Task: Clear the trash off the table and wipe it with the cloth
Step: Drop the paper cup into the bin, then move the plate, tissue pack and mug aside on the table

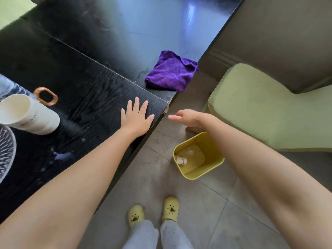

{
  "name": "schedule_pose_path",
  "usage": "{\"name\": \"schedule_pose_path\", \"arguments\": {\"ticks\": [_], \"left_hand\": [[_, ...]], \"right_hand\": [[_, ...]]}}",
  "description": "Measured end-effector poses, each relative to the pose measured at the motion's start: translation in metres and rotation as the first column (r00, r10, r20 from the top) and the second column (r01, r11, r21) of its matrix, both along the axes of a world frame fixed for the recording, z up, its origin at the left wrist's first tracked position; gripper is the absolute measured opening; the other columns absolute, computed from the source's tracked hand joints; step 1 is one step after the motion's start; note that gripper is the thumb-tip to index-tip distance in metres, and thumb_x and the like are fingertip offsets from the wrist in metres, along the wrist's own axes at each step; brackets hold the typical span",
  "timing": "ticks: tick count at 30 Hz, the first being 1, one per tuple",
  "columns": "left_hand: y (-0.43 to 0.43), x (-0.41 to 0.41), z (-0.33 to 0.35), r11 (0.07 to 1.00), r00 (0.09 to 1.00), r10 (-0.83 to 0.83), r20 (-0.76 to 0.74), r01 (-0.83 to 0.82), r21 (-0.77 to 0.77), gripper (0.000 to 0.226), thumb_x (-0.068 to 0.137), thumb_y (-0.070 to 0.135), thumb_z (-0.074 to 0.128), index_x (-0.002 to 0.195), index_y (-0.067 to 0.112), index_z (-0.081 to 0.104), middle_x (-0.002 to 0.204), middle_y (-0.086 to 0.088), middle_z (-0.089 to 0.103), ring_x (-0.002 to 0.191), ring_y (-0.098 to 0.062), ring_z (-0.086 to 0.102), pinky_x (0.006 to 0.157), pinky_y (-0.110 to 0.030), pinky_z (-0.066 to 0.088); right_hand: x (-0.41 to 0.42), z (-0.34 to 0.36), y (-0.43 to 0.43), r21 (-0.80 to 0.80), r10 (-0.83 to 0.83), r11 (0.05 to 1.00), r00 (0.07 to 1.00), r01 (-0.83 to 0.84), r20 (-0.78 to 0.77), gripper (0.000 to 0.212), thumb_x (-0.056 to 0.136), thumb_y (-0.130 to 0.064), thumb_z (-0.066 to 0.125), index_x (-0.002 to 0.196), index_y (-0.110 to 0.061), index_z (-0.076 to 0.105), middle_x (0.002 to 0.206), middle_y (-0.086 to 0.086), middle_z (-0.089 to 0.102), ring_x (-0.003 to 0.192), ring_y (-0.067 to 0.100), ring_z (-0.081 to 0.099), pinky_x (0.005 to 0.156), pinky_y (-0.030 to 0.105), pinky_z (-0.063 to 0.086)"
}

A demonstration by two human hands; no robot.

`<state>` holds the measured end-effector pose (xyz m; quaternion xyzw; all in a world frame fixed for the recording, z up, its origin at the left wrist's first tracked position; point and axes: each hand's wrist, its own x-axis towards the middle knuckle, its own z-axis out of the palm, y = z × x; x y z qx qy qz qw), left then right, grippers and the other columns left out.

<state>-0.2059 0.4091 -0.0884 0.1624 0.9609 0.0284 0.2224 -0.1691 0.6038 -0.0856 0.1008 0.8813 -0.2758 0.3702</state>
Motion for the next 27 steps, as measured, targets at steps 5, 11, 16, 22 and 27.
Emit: {"name": "schedule_pose_path", "arguments": {"ticks": [5,11,16,22,27], "left_hand": [[-0.010,-0.010,0.059,0.996,0.960,-0.062,0.273,0.078,-0.047,0.066,0.095,0.045,0.041,0.150,0.016,0.019,0.159,-0.010,0.019,0.147,-0.031,0.016,0.118,-0.047,0.019],[-0.022,-0.010,0.162,0.993,0.934,-0.089,0.346,0.111,-0.044,0.052,0.099,0.040,0.036,0.145,0.016,0.036,0.152,-0.005,0.036,0.139,-0.024,0.036,0.110,-0.039,0.031],[-0.050,-0.013,0.217,0.999,0.928,0.031,0.372,-0.025,-0.022,0.047,0.097,0.043,0.036,0.140,0.025,0.040,0.144,-0.002,0.046,0.124,-0.023,0.052,0.096,-0.044,0.044],[-0.104,-0.013,0.276,0.988,0.953,0.123,0.278,-0.143,0.053,0.043,0.096,0.043,0.039,0.134,0.024,0.048,0.129,-0.005,0.055,0.116,-0.024,0.058,0.092,-0.044,0.046],[-0.181,0.005,0.307,0.970,0.962,0.212,0.173,-0.229,0.085,0.042,0.097,0.038,0.042,0.133,0.019,0.051,0.135,-0.002,0.055,0.121,-0.022,0.054,0.103,-0.035,0.041]], "right_hand": [[-0.016,0.086,-0.015,0.055,0.099,0.993,0.995,-0.100,0.020,0.068,0.087,-0.066,0.037,0.128,-0.016,0.054,0.132,0.006,0.056,0.117,0.024,0.055,0.101,0.039,0.045],[-0.027,0.184,-0.043,0.122,0.182,0.976,0.983,-0.183,0.022,0.071,0.088,-0.066,0.035,0.134,-0.012,0.046,0.130,0.003,0.057,0.109,0.021,0.063,0.094,0.040,0.053],[-0.032,0.249,-0.074,0.307,0.294,0.907,0.955,-0.287,0.024,0.076,0.085,-0.070,0.035,0.118,-0.006,0.057,0.107,0.005,0.065,0.080,0.021,0.066,0.070,0.033,0.052],[-0.048,0.310,-0.125,0.261,0.377,0.893,0.926,-0.368,0.016,0.070,0.090,-0.061,0.038,0.128,-0.004,0.052,0.131,0.009,0.059,0.110,0.028,0.063,0.078,0.038,0.054],[-0.067,0.334,-0.195,0.267,0.494,0.839,0.869,-0.474,-0.009,0.072,0.089,-0.061,0.042,0.138,-0.008,0.043,0.139,0.008,0.052,0.117,0.028,0.060,0.094,0.046,0.049]]}}
